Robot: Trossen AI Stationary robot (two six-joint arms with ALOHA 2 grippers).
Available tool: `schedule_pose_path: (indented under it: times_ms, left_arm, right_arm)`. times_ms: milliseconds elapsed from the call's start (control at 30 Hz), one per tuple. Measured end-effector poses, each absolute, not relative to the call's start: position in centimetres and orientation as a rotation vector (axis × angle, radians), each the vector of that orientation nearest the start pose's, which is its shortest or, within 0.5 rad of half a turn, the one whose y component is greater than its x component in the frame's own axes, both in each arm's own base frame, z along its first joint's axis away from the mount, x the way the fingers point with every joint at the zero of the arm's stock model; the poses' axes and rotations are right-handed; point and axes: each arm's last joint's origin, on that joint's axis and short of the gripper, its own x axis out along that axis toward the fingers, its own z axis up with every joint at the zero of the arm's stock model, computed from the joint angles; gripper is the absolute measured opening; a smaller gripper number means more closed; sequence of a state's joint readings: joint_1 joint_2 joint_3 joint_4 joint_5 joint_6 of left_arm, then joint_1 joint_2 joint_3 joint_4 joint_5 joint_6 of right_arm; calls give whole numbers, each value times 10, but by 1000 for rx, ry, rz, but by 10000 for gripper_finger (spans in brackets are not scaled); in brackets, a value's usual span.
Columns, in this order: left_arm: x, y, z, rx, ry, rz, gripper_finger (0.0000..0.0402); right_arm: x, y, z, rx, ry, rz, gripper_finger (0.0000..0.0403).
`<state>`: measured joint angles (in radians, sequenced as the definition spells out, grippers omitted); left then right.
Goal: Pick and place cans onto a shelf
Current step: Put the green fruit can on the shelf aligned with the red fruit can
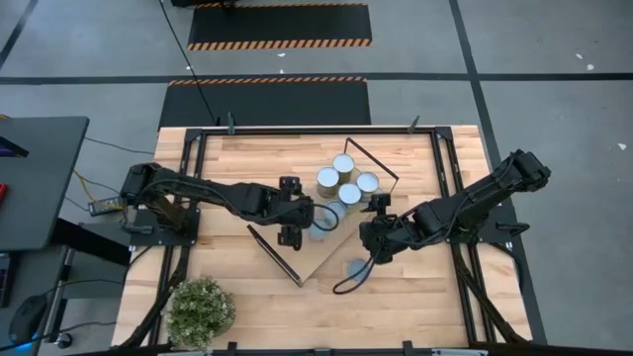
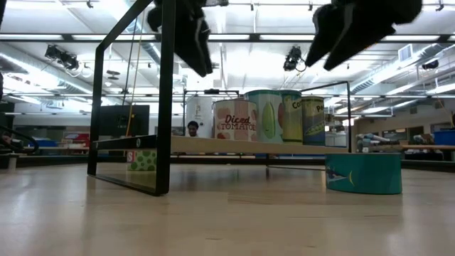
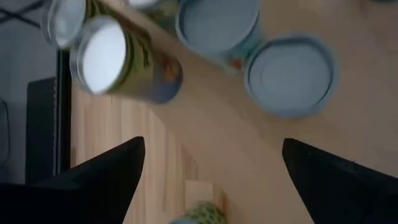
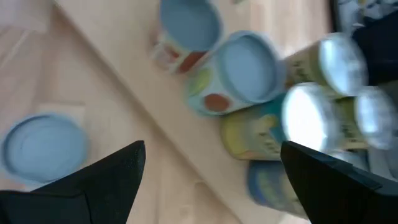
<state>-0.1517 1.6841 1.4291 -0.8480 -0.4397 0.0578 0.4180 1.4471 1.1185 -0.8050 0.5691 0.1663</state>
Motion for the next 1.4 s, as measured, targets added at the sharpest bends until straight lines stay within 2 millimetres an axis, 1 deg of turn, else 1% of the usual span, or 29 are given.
schedule_pose_path:
  times_ms: [67, 200, 333, 467, 567, 633, 733, 833, 933, 1033, 1167, 1400]
  left_arm:
    - [339, -37, 272, 368, 1082, 226, 386]
    - [330, -28, 251, 359, 1121, 234, 386]
    - [320, -15, 246, 319, 1090, 257, 386]
    - [307, -1, 247, 261, 1070, 274, 386]
    - [293, 13, 248, 189, 1058, 287, 386]
    - [284, 22, 243, 126, 1070, 283, 386]
    - [269, 32, 235, 78, 1102, 295, 386]
    - [254, 38, 229, 47, 1123, 312, 386]
    - [244, 43, 227, 15, 1124, 335, 386]
    - [237, 47, 227, -22, 1133, 357, 386]
    - [228, 52, 223, -22, 1224, 395, 386]
    - [226, 65, 220, -98, 1229, 478, 386]
  right_arm:
    - [259, 100, 249, -371, 979, -186, 382]
    - [256, 102, 232, -346, 993, -158, 382]
    - [254, 102, 225, -333, 992, -159, 382]
    - [254, 102, 222, -317, 986, -165, 382]
    - [253, 103, 222, -314, 981, -162, 382]
    - [253, 105, 222, -315, 978, -156, 382]
    - [252, 108, 223, -318, 973, -149, 382]
    - [252, 108, 223, -322, 970, -152, 382]
    - [252, 108, 223, -323, 966, -151, 382]
    - [253, 108, 223, -325, 960, -148, 382]
    - [253, 109, 224, -325, 953, -147, 382]
    - [254, 109, 224, -336, 950, -141, 382]
